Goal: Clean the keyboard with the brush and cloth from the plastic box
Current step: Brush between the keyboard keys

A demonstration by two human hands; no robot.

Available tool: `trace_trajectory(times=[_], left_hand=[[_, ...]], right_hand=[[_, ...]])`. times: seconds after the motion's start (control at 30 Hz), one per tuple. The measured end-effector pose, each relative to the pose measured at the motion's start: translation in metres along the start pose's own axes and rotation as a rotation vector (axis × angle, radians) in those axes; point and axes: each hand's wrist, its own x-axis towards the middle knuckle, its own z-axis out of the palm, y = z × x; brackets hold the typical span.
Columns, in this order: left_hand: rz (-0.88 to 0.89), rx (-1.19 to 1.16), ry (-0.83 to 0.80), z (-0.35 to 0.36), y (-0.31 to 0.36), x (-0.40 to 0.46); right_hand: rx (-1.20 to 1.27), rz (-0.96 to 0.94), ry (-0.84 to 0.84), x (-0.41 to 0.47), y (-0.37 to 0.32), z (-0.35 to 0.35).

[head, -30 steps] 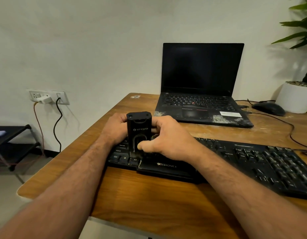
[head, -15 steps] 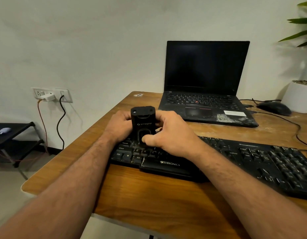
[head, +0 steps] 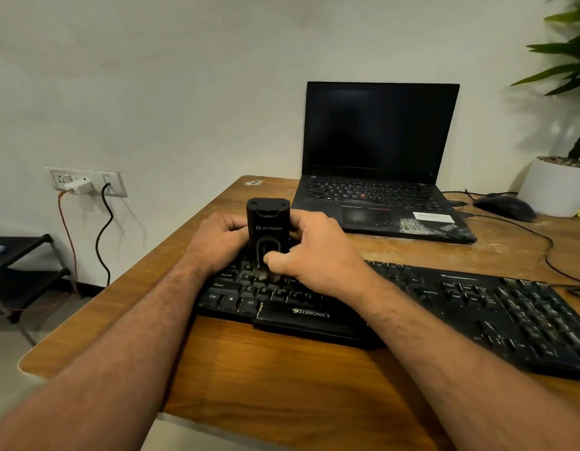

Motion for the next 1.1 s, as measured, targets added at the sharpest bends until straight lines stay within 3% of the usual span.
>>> trace_trajectory(times=[0.07,0.2,0.37,0.5,0.63,0.77,0.9,1.1], left_hand=[[-0.008,-0.015,-0.011,0.000,0.001,0.000],[0.005,0.049,0.019,0.001,0.004,-0.001],[-0.019,-0.009,-0.072,-0.003,-0.003,0.003],[-0.009,-0.054,-0.099,-0.004,0.000,-0.001],[-0.070,-0.062,-0.102,-0.004,0.000,0.000],[-0.090,-0.087,-0.127,-0.004,0.000,0.001],[-0.101,-0.099,-0.132,-0.004,-0.002,0.001],[-0.101,-0.126,-0.132,-0.004,-0.002,0.001]], right_hand=[[-0.014,0.013,0.025,0.001,0.000,-0.003],[0.085,-0.014,-0.130,-0.006,-0.003,-0.003],[-0.045,0.046,0.066,0.007,0.004,-0.002],[0.066,0.039,-0.063,0.001,0.010,-0.008],[0.033,0.084,0.039,0.009,0.014,-0.010],[0.054,0.098,-0.005,0.006,0.016,-0.015],[0.057,0.147,0.087,0.011,0.020,-0.018],[0.045,0.165,0.078,0.012,0.020,-0.018]])
